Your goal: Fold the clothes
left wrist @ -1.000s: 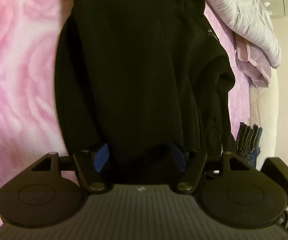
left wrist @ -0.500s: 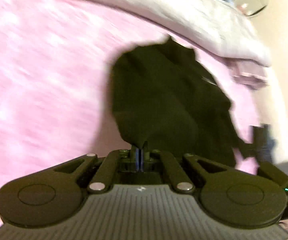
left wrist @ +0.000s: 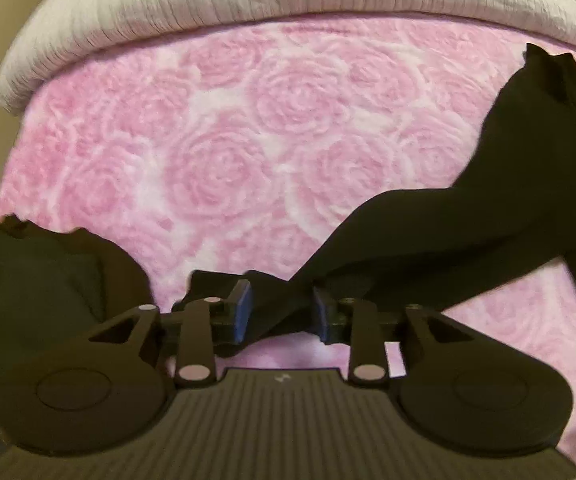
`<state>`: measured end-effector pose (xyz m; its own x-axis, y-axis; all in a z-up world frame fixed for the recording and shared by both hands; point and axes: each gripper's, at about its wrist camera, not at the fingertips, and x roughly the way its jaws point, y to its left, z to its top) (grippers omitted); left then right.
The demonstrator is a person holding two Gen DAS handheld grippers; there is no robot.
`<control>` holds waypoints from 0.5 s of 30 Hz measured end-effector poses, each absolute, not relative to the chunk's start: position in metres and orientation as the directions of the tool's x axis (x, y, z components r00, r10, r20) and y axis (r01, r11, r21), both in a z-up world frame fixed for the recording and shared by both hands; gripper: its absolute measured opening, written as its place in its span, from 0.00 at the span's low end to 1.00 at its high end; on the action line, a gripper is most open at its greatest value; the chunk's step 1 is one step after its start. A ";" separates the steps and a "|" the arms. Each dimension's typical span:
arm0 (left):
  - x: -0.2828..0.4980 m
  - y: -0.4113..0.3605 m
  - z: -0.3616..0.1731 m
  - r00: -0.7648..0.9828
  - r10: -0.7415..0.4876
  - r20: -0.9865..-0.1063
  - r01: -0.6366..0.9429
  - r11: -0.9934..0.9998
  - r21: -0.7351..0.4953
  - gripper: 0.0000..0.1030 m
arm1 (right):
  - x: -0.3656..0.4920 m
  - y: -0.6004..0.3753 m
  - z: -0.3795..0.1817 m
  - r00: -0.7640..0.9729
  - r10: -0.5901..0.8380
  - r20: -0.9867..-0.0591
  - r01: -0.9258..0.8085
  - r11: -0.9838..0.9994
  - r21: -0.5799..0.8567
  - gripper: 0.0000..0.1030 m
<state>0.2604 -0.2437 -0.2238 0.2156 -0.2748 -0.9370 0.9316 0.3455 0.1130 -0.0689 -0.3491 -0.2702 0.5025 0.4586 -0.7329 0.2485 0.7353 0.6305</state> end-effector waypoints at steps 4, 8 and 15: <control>0.262 -0.225 -0.230 0.253 -0.278 -0.927 0.927 0.343 0.150 0.35 | -0.092 -0.377 -0.273 0.497 0.375 -0.783 0.375 0.720 0.583 0.51; 0.251 -0.205 -0.233 0.253 -0.262 -0.931 0.928 0.338 0.157 0.37 | -0.105 -0.392 -0.274 0.501 0.257 -0.826 0.512 0.682 0.522 0.51; 0.175 -0.222 -0.246 0.102 -0.336 -0.936 0.974 0.223 0.027 0.38 | -0.156 -0.434 -0.261 0.440 0.021 -0.898 0.675 0.651 0.347 0.51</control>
